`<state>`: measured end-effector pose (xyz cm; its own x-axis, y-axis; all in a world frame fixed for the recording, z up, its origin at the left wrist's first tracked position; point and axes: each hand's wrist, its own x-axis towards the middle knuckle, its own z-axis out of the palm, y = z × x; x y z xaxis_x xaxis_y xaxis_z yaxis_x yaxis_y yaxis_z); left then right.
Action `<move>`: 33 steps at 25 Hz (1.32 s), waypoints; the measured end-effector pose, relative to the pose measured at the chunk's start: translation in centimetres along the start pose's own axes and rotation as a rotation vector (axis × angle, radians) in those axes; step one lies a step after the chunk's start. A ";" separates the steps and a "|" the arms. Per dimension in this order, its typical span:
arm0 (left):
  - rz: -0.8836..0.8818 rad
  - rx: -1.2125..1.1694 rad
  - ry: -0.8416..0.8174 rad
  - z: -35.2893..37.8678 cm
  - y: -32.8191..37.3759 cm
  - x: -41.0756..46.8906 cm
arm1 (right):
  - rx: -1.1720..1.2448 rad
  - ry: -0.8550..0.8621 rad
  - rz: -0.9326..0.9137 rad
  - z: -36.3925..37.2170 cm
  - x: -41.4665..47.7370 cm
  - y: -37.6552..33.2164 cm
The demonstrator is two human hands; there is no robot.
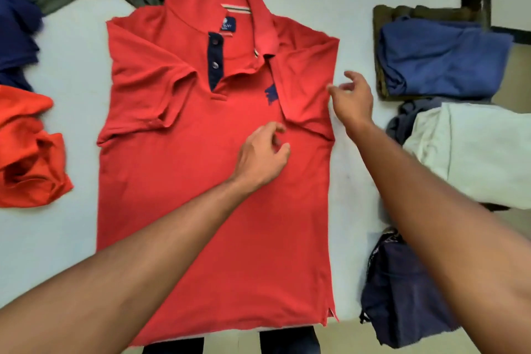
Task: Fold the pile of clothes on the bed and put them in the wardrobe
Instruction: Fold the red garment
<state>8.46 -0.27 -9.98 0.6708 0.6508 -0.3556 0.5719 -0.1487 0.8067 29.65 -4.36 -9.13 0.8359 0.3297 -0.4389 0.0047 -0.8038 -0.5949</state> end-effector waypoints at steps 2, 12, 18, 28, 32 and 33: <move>-0.075 0.043 0.047 4.1 2.3 0.9 | 0.137 -0.029 0.050 0.9 3.1 0.6; -0.224 0.527 0.335 13.7 4.3 2.4 | 0.053 -0.090 -0.137 2.7 7.5 0.7; -0.288 0.552 0.236 17.9 4.1 -7.1 | 0.048 -0.075 -0.229 2.4 6.3 1.0; -0.638 0.051 0.385 15.6 1.0 -17.7 | 0.153 -0.026 -0.282 2.9 5.8 -0.6; -0.948 -0.251 0.433 11.0 -1.3 -20.0 | 0.187 -0.088 -0.296 4.6 2.7 -5.1; -0.956 -0.266 0.402 9.9 -2.2 -20.8 | 0.187 -0.116 -0.318 5.4 1.7 -6.4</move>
<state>-2.13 -20.85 -9.02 -0.2337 0.6163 -0.7520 0.6239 0.6883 0.3702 28.08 3.99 -9.66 0.7411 0.6105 -0.2795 0.1443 -0.5514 -0.8217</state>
